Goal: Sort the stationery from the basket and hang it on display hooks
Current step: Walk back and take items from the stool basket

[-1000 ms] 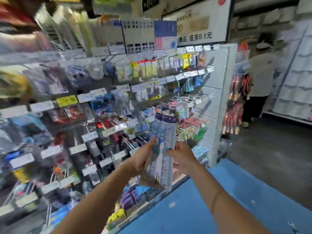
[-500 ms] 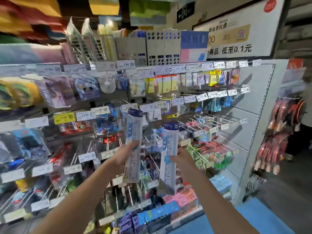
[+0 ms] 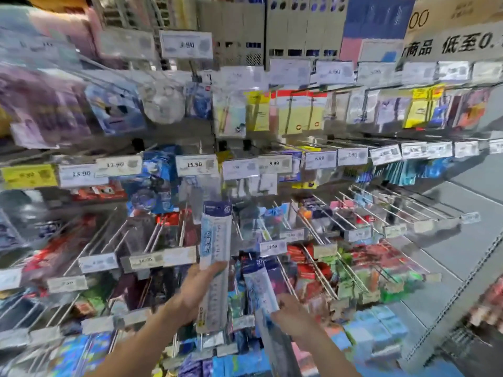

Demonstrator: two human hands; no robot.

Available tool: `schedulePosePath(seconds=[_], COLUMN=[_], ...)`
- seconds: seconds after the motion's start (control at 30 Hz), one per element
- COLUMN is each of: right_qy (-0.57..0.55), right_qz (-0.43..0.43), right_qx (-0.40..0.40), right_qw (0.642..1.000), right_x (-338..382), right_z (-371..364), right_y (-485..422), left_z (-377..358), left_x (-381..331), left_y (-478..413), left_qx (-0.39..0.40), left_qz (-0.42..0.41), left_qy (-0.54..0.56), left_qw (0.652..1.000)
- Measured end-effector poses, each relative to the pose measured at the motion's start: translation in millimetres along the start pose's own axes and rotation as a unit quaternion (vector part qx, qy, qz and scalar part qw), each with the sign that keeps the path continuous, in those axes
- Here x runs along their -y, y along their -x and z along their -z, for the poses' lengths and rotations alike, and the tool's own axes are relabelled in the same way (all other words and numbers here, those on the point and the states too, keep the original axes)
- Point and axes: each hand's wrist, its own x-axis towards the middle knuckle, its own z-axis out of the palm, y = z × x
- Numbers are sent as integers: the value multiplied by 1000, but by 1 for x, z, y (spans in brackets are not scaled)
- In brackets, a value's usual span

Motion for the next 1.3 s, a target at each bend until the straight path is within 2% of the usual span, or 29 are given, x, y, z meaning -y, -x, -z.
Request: schedulePosePath(seconds=[0.2,0.3,0.37,0.5,0.63,0.77,0.9,1.3], right_qy=[-44,-53,-51,-121,-151,-180,-188,-153], right_qz=[91,170,214,259,359,435,440,384], right_qx=[-9,-9,14,19,-40,-97,-103,-80], right_qw=[995,984,975,958,920,877,872,907], right_x=[-42,-65,-84,-107,-110,-102,-97,-80], right_z=[-22,-40,-54,-81,-93,-96,-96,-100], right_y=[-106,-149,-180,-235,-277,-291,-290,-278], left_z=[-53,-38,-29,-27,-27,-22,-20,-20], left_x=[9,67,100,147,170,185,186,186], left_y=[21,-37,-68,-109,-137,-147,-144,-138], left_qx=[-53,-93,-86,-54,-37,-8,5,-17], left_qz=[-59,-109,-158,-262,-351,-390,-400,-376], left_qy=[-22,-15,-5,35,71,80,73,39], left_qw=[997,990,984,963,933,918,913,926])
